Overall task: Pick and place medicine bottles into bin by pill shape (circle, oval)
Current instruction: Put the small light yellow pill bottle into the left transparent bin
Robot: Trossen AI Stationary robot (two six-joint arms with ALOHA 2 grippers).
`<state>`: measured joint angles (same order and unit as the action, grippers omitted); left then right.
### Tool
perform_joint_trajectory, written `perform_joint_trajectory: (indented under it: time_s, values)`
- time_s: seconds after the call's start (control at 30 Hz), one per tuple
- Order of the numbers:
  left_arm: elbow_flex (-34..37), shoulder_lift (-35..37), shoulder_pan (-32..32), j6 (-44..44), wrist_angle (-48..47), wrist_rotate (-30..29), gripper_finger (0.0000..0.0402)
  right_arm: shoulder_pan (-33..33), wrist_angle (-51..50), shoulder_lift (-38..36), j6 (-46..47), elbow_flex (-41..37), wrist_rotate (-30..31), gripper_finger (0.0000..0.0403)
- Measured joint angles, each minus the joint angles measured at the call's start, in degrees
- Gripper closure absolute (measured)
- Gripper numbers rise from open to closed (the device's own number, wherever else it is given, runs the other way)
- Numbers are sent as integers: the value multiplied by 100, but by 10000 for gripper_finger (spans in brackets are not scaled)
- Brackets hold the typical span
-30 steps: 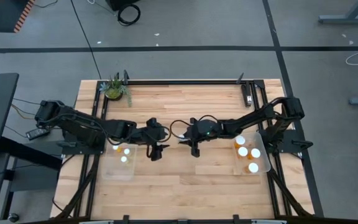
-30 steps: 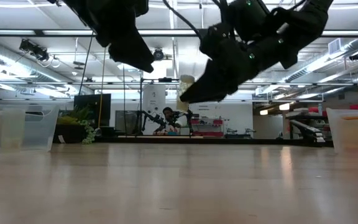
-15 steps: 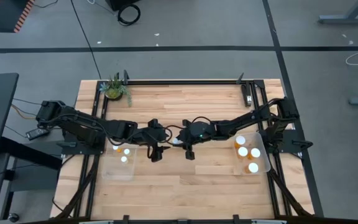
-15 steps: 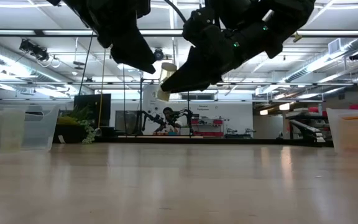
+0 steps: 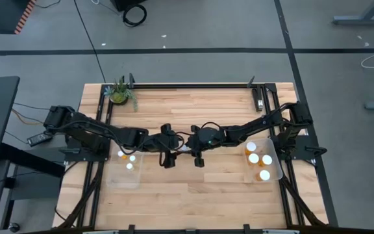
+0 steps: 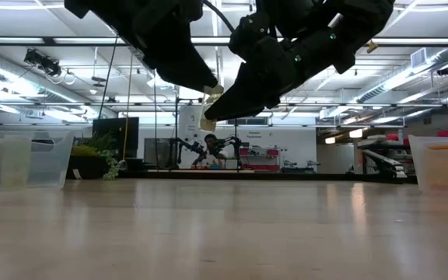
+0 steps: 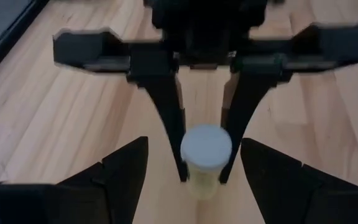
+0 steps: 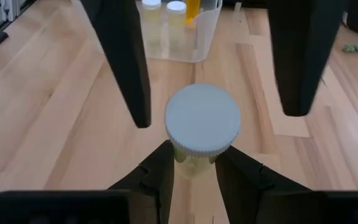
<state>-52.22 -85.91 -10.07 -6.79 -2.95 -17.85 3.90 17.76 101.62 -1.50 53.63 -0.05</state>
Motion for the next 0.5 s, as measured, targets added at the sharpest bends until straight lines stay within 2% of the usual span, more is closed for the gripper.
perform_joint_trajectory:
  time_s: [0.2,0.5]
  values:
    - [6,-51,52,-78,-12,-13,140,0,4,0,-40,0,60,286]
    - [6,-46,96,-108,10,-13,167,0,39,-2,-176,0,164,286]
